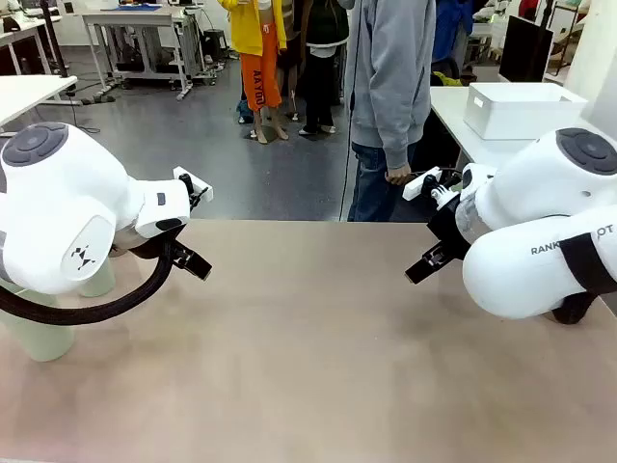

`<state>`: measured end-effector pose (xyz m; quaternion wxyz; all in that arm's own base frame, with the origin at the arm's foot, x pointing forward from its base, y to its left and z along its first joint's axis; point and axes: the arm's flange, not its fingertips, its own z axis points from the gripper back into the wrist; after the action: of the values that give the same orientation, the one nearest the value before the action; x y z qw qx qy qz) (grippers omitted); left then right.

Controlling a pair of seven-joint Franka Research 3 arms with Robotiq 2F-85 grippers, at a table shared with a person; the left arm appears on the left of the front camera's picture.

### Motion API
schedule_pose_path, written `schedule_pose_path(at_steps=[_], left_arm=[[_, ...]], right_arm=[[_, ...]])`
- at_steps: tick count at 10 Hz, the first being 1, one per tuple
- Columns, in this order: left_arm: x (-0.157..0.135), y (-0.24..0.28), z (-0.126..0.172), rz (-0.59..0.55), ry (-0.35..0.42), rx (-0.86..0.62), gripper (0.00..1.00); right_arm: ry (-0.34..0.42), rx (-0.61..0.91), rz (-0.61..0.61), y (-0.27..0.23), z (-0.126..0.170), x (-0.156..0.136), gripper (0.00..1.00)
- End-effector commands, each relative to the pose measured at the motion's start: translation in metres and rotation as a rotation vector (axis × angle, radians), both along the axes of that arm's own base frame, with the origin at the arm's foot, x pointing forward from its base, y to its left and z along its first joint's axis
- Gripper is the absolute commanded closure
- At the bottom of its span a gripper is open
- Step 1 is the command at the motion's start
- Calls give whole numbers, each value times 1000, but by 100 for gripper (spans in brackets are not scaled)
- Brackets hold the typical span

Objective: Stack the cups and store them in the basket.
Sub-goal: Pick up two Reusable plastic cups , one in each hand.

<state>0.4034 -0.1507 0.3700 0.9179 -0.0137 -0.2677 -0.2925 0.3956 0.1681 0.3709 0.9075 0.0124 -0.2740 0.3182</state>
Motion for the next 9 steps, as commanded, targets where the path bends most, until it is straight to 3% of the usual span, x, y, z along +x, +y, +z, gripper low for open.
schedule_pose_path(at_steps=[1,9], left_arm=[[0,0,0,0,0,0,0],[0,0,0,0,0,0,0]], right_arm=[[0,0,0,0,0,0,0],[0,0,0,0,0,0,0]])
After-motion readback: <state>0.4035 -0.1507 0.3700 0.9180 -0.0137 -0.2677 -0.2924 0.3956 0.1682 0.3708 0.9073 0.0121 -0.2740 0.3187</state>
